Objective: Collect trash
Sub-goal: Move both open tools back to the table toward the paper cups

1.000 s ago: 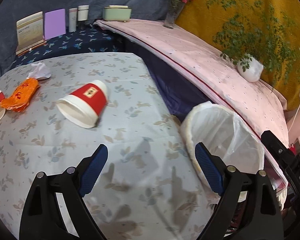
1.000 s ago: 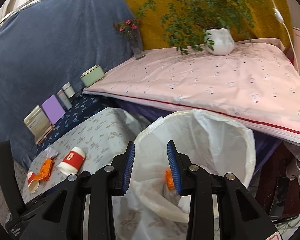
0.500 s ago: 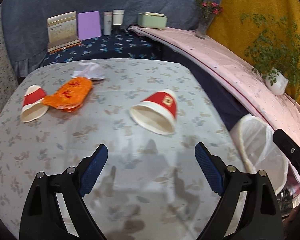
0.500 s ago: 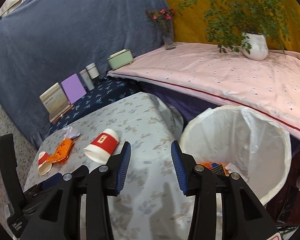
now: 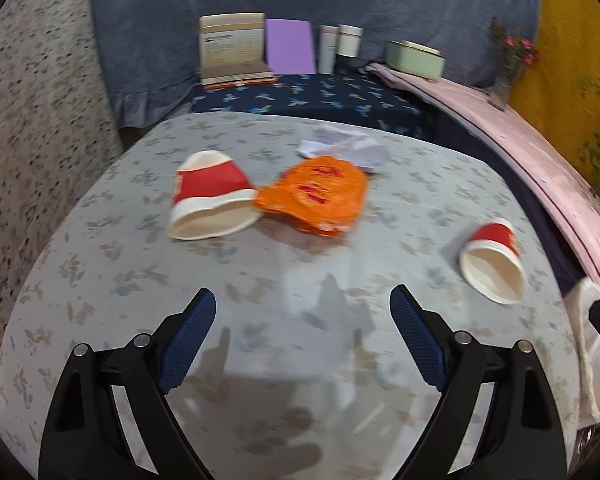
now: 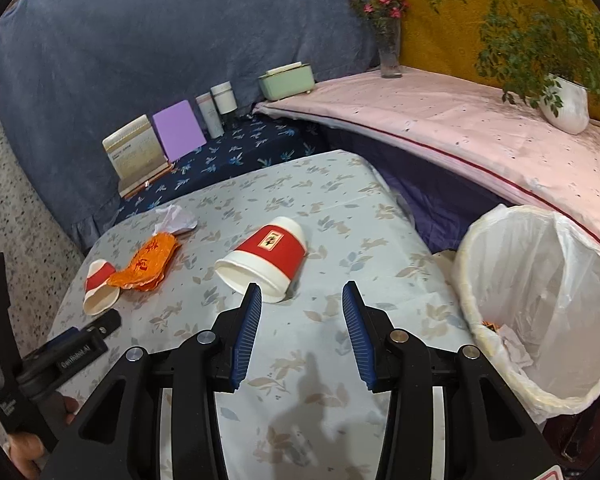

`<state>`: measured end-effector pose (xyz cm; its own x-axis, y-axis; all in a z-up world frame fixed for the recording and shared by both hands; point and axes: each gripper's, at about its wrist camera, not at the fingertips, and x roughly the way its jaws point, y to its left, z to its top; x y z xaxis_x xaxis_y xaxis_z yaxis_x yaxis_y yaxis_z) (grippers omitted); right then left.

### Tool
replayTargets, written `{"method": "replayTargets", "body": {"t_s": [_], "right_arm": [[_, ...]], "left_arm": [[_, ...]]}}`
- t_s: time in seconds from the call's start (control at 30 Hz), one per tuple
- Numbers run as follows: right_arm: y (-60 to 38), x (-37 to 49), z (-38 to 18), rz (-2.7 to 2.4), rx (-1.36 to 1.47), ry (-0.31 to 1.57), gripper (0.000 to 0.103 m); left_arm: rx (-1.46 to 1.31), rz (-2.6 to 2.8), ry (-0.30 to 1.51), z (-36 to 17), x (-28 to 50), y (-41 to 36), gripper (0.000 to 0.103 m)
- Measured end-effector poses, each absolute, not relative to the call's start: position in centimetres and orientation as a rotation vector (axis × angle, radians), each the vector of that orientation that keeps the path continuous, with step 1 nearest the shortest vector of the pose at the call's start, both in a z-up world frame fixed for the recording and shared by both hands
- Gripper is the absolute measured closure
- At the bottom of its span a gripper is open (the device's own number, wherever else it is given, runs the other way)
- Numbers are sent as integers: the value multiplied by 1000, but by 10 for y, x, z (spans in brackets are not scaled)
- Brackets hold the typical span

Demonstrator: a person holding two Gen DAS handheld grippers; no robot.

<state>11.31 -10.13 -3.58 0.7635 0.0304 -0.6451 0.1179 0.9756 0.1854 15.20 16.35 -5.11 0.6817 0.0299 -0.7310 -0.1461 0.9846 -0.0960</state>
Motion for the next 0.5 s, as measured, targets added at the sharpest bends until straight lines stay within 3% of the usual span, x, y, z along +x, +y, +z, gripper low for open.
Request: {"method": "replayTargets", "body": {"t_s": [0.5], "right_arm": [[-68,178,-78,-57,167,796,62]], "left_arm": [[-162,281,839,-79,201,253,13]]}}
